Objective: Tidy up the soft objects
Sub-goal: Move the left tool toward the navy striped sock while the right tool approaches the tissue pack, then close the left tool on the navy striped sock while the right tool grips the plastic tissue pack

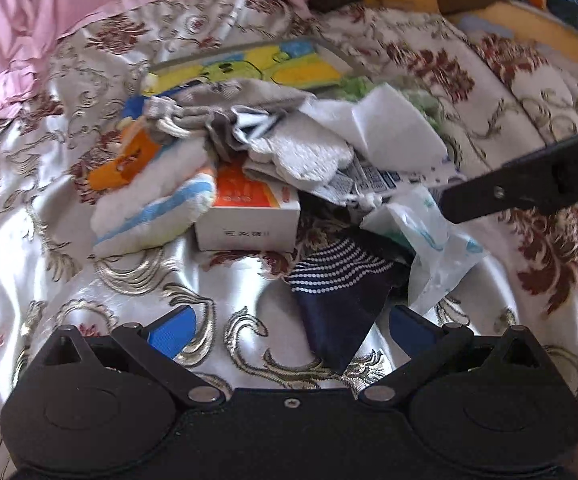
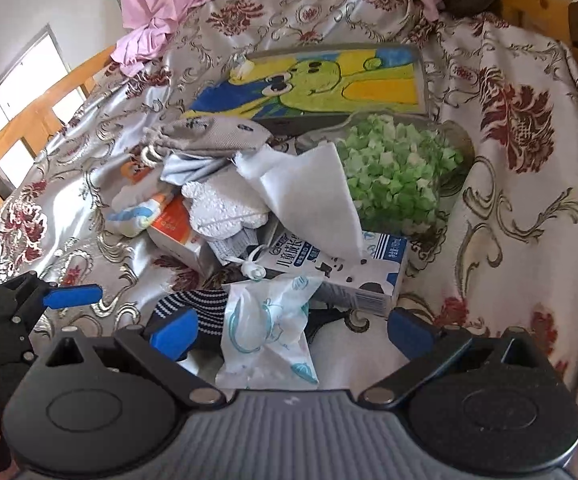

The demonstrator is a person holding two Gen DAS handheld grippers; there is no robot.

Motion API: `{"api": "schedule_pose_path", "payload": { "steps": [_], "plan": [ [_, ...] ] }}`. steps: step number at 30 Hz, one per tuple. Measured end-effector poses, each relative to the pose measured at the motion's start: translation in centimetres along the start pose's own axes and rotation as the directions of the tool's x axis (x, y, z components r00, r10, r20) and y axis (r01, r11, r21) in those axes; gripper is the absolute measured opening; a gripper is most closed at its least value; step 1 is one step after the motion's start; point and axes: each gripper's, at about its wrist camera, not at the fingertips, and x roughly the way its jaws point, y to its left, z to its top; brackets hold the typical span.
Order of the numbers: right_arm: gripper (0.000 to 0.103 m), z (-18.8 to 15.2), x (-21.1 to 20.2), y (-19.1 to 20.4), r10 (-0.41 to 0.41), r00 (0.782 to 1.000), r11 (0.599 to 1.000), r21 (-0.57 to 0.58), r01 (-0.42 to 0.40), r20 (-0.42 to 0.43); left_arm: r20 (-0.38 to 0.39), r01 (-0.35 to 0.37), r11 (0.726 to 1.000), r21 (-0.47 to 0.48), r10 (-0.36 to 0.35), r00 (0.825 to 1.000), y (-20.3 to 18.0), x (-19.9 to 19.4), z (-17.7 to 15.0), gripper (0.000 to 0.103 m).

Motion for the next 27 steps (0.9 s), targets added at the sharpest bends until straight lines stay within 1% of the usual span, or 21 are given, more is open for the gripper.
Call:
{"api": "schedule_pose_path", "payload": {
  "steps": [5, 8, 10, 11, 12, 14, 16, 17, 18, 19, 20, 21, 24, 25, 27],
  "plan": [
    [0.102, 0.3, 1.6, 0.1, 0.038, 0.999, 0.999, 0.007, -0.038, -0.027, 0.025, 0.046, 0.997, 0.058, -0.048, 0.999, -0.7, 1.3, 0.4, 0.102],
    [0.095, 0.1, 2.7, 0.5, 0.059, 0.997, 0.998, -0.004, -0.059, -0.057, 0.027, 0.053, 0.996, 0.077, -0.055, 0.998, -0.9, 2.2, 0.5, 0.099],
    [0.087, 0.1, 3.3, 0.7, 0.053, 0.996, 0.998, -0.018, -0.055, -0.066, 0.022, 0.058, 0.995, 0.077, -0.06, 0.998, -0.7, 2.7, 0.5, 0.093],
    [0.085, 0.1, 3.5, 0.7, 0.052, 0.996, 0.998, -0.02, -0.054, -0.07, 0.022, 0.061, 0.996, 0.071, -0.062, 0.998, -0.6, 2.9, 0.5, 0.091],
    [0.085, 0.1, 3.7, 0.7, 0.051, 0.996, 0.998, -0.017, -0.052, -0.074, 0.021, 0.066, 0.996, 0.062, -0.067, 0.998, -0.5, 3.0, 0.6, 0.087],
    [0.082, 0.0, 3.8, 0.7, 0.048, 0.996, 0.999, -0.013, -0.049, -0.071, 0.027, 0.074, 0.997, 0.038, -0.075, 0.997, -0.1, 3.0, 0.6, 0.082],
    [0.077, 0.0, 3.8, 0.7, 0.036, 0.997, 0.999, -0.017, -0.037, -0.065, 0.037, 0.086, 0.996, 0.015, -0.086, 0.996, 0.2, 2.8, 0.7, 0.075],
    [0.075, 0.0, 3.7, 0.7, 0.031, 0.997, 0.999, -0.016, -0.033, -0.066, 0.04, 0.094, 0.996, 0.003, -0.094, 0.995, 0.4, 2.7, 0.7, 0.068],
    [0.072, -0.1, 3.7, 0.6, 0.033, 0.997, 0.999, -0.011, -0.034, -0.069, 0.043, 0.11, 0.994, -0.01, -0.11, 0.993, 0.5, 2.6, 0.8, 0.058],
    [0.068, -0.1, 3.7, 0.5, 0.037, 0.997, 0.999, -0.003, -0.038, -0.072, 0.04, 0.136, 0.991, -0.021, -0.135, 0.99, 0.6, 2.6, 0.9, 0.05],
    [0.067, 0.0, 3.6, 0.3, 0.042, 0.996, 0.999, 0.004, -0.041, -0.076, 0.027, 0.167, 0.985, -0.036, -0.166, 0.986, 0.7, 2.7, 0.9, 0.04],
    [0.066, 0.0, 3.6, 0.3, 0.044, 0.996, 0.999, 0.008, -0.044, -0.084, 0.015, 0.191, 0.98, -0.052, -0.191, 0.982, 0.8, 2.8, 0.9, 0.035],
    [0.059, 0.0, 3.5, -0.2, 0.058, 0.993, 0.998, 0.034, -0.055, -0.098, 0.007, 0.216, 0.975, -0.055, -0.216, 0.976, 0.8, 2.6, 1.0, 0.025],
    [0.057, 0.0, 3.4, -0.4, 0.063, 0.993, 0.997, 0.045, -0.059, -0.102, 0.005, 0.228, 0.971, -0.068, -0.228, 0.974, 0.9, 2.6, 1.1, 0.021],
    [0.054, -0.1, 3.5, -0.7, 0.053, 0.992, 0.997, 0.058, -0.046, -0.115, -0.008, 0.257, 0.959, -0.118, -0.259, 0.966, 1.4, 2.5, 1.3, 0.017]
  ]
}}
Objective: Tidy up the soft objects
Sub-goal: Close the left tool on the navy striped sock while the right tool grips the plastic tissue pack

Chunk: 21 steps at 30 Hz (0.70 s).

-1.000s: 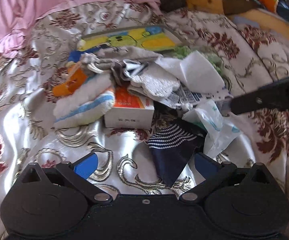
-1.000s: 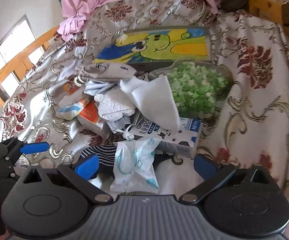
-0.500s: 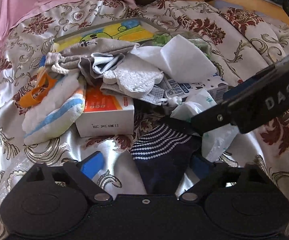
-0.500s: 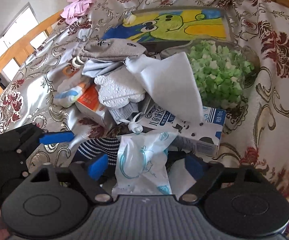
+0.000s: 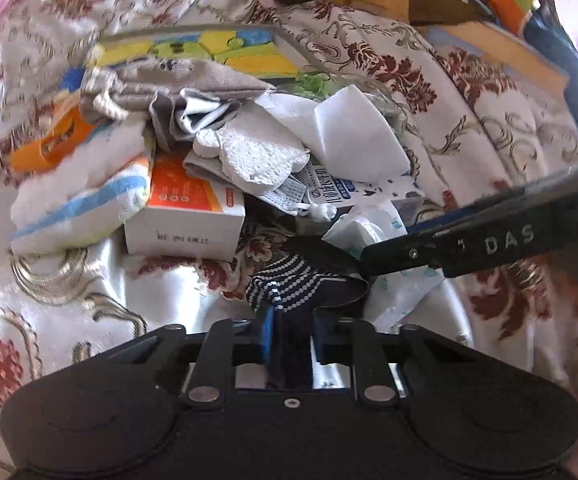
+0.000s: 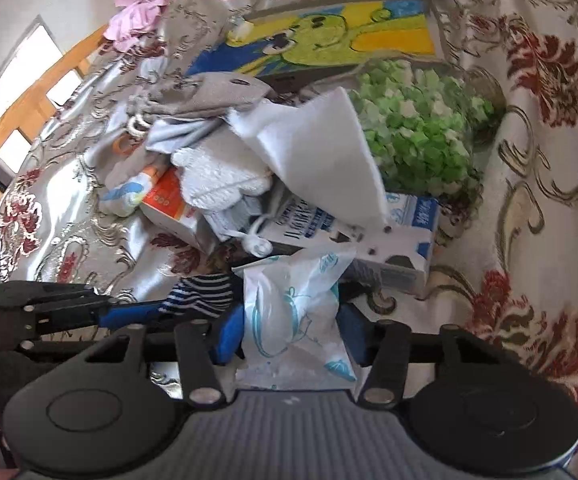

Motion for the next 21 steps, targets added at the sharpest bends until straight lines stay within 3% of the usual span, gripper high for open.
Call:
{"api": "schedule_pose_path", "payload": {
  "steps": [3, 7, 11, 15, 17, 21],
  "plan": [
    [0.048, -0.1, -0.2, -0.3, -0.004, 1.0, 1.0, 0.022, 0.003, 0.005, -0.004, 0.001, 0.998, -0.055, -0.001, 1.0, 0.6, -0.4, 0.1, 0.008],
    [0.045, -0.2, -0.6, -0.3, -0.027, 1.0, 0.999, 0.028, 0.027, 0.009, -0.008, -0.058, 0.988, -0.141, 0.057, 0.998, 1.5, -1.2, 0.4, 0.007],
    [0.046, -0.3, -0.7, -0.6, -0.025, 1.0, 0.999, 0.047, 0.024, 0.01, -0.054, -0.155, 0.949, -0.274, 0.145, 0.988, 3.2, -2.2, 0.6, 0.007],
    [0.046, -0.3, -0.8, -0.5, -0.026, 1.0, 0.999, 0.04, 0.026, 0.013, -0.082, -0.233, 0.909, -0.345, 0.218, 0.973, 4.6, -2.6, 0.1, 0.009],
    [0.046, -0.3, -0.8, -0.4, -0.027, 1.0, 0.999, 0.039, 0.026, 0.013, -0.071, -0.23, 0.913, -0.337, 0.219, 0.973, 4.4, -2.5, 0.2, 0.014],
    [0.046, -0.3, -0.8, -0.3, -0.023, 1.0, 0.999, 0.042, 0.022, 0.011, -0.024, -0.208, 0.946, -0.248, 0.209, 0.978, 2.8, -2.1, 0.2, 0.046]
  ]
}}
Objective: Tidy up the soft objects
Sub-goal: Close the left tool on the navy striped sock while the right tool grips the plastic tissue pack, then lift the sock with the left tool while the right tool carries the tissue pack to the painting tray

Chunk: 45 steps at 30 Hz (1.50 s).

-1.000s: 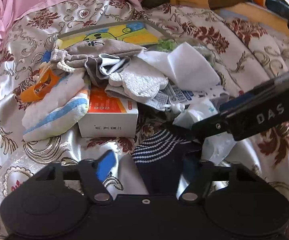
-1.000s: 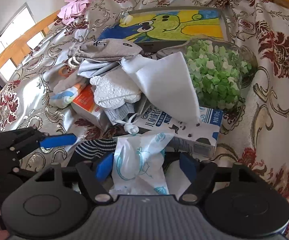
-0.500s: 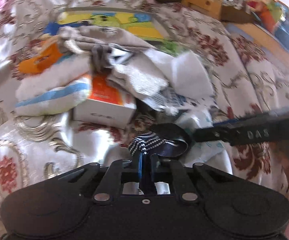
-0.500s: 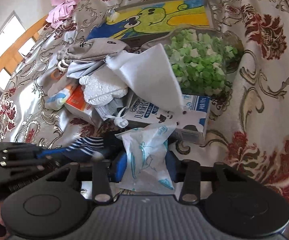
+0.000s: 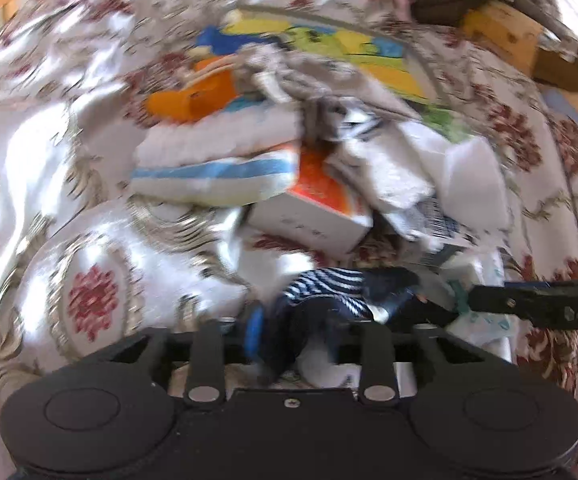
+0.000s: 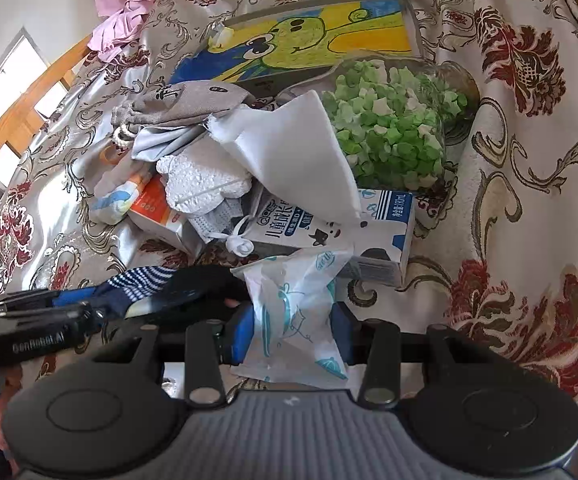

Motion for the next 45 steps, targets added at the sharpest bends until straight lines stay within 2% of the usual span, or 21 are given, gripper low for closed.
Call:
{"api": "schedule_pose_path", "payload": {
  "steps": [1, 4, 6, 10, 18, 20, 23, 25, 26, 28, 34, 41, 45],
  "plan": [
    [0.046, 0.0, 0.0, 0.0, 0.0, 1.0, 1.0, 0.002, 0.0, -0.001, 0.011, 0.006, 1.0, 0.025, -0.006, 1.0, -0.5, 0.0, -0.1, 0.054],
    [0.047, 0.1, 0.1, -0.1, 0.002, 1.0, 1.0, 0.015, -0.002, -0.003, 0.047, 0.022, 0.995, 0.096, -0.027, 0.999, -1.9, 0.3, -0.2, 0.067],
    [0.047, 0.1, 0.2, -0.2, 0.002, 1.0, 1.0, 0.021, -0.002, -0.003, 0.054, 0.033, 0.99, 0.14, -0.041, 0.998, -2.8, 0.9, -0.3, 0.072],
    [0.047, 0.2, 0.3, -0.2, 0.002, 1.0, 1.0, 0.03, -0.002, -0.004, 0.049, 0.039, 0.973, 0.228, -0.052, 0.997, -4.2, 1.9, -0.9, 0.077],
    [0.047, 0.2, 0.3, -0.2, -0.006, 1.0, 0.999, 0.041, 0.007, -0.01, 0.057, 0.064, 0.959, 0.276, -0.083, 0.995, -5.5, 4.0, -0.9, 0.079],
    [0.047, 0.2, 0.4, -0.2, -0.007, 1.0, 0.999, 0.044, 0.007, -0.01, 0.059, 0.057, 0.954, 0.295, -0.077, 0.995, -5.7, 4.5, -1.0, 0.076],
    [0.046, 0.3, 0.4, -0.1, -0.009, 1.0, 0.999, 0.039, 0.01, -0.01, 0.058, 0.038, 0.946, 0.323, -0.059, 0.997, -6.1, 5.1, -1.2, 0.066],
    [0.046, 0.3, 0.5, -0.1, -0.01, 1.0, 0.999, 0.032, 0.011, -0.01, 0.068, 0.017, 0.94, 0.34, -0.043, 0.997, -6.1, 5.1, -1.3, 0.052],
    [0.045, 0.3, 0.6, -0.1, -0.011, 1.0, 1.0, 0.028, 0.011, -0.01, 0.071, 0.014, 0.939, 0.344, -0.041, 0.997, -6.1, 5.0, -1.3, 0.049],
    [0.043, 0.3, 0.6, 0.0, -0.012, 1.0, 1.0, 0.017, 0.012, -0.008, 0.073, 0.027, 0.941, 0.336, -0.054, 0.996, -5.9, 4.9, -1.2, 0.037],
    [0.038, 0.2, 0.1, -0.2, -0.003, 1.0, 1.0, 0.016, 0.003, 0.002, 0.103, 0.037, 0.935, 0.353, -0.079, 0.992, -6.3, 3.8, -1.6, 0.015],
    [0.037, -0.4, -1.2, -0.7, 0.017, 0.999, 0.999, 0.041, -0.018, 0.031, 0.151, 0.041, 0.946, 0.322, -0.094, 0.984, -6.3, 1.8, -1.9, 0.013],
    [0.037, -0.6, -3.2, -1.3, 0.056, 0.994, 0.995, 0.076, -0.064, 0.098, 0.189, 0.045, 0.966, 0.254, -0.095, 0.977, -5.6, -0.2, -2.0, 0.013]
  ]
}}
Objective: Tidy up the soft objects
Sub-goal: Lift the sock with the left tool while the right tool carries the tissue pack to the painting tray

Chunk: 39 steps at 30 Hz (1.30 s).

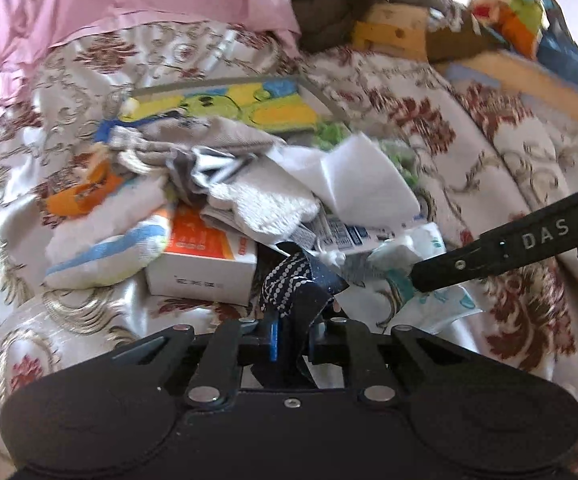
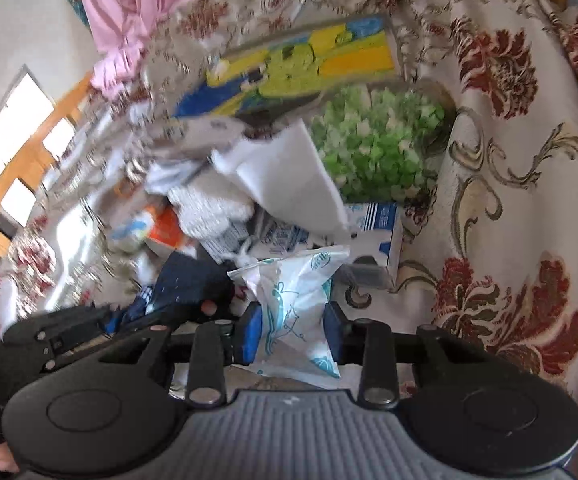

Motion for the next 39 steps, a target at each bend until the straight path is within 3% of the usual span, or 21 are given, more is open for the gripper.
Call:
{"api": "schedule_pose_path", "payload": {
  "steps": [5, 11, 15, 20, 23, 29, 36, 39],
  "plan": [
    [0.037, -0.2, -2.8, -0.2, 0.049, 0.992, 0.998, 0.021, -0.052, 0.116, 0.053, -0.013, 0.997, -0.07, 0.016, 0.998, -0.5, -3.2, 0.1, 0.013],
    [0.038, -1.2, -6.8, -0.1, 0.074, 0.965, 0.995, 0.042, -0.087, 0.252, 0.09, -0.032, 0.989, -0.142, 0.045, 0.995, -3.0, -6.9, -0.3, 0.013],
    [0.038, -1.9, -9.5, 0.1, 0.093, 0.939, 0.994, 0.021, -0.106, 0.332, 0.106, -0.054, 0.988, -0.146, 0.07, 0.992, -5.2, -8.9, 0.9, 0.013],
    [0.038, -2.9, -12.5, -0.9, 0.118, 0.887, 0.993, -0.033, -0.115, 0.447, 0.122, -0.069, 0.987, -0.147, 0.088, 0.989, -7.9, -10.8, 2.8, 0.014],
    [0.038, -3.6, -13.1, -2.6, 0.118, 0.854, 0.993, -0.048, -0.109, 0.506, 0.103, -0.101, 0.987, -0.129, 0.114, 0.988, -8.9, -10.7, 3.0, 0.014],
    [0.038, -2.1, -12.2, -5.8, 0.137, 0.835, 0.98, 0.051, -0.193, 0.533, 0.08, -0.122, 0.973, -0.194, 0.14, 0.987, -8.8, -8.0, 3.9, 0.014],
    [0.039, -0.1, -9.4, -7.2, 0.135, 0.827, 0.97, 0.099, -0.224, 0.546, 0.07, -0.086, 0.975, -0.206, 0.102, 0.992, -8.8, -4.1, 4.9, 0.014],
    [0.039, 0.9, -7.9, -7.2, 0.103, 0.826, 0.978, 0.095, -0.185, 0.554, 0.093, -0.086, 0.973, -0.214, 0.108, 0.99, -7.9, -4.0, 5.3, 0.014]
  ]
}}
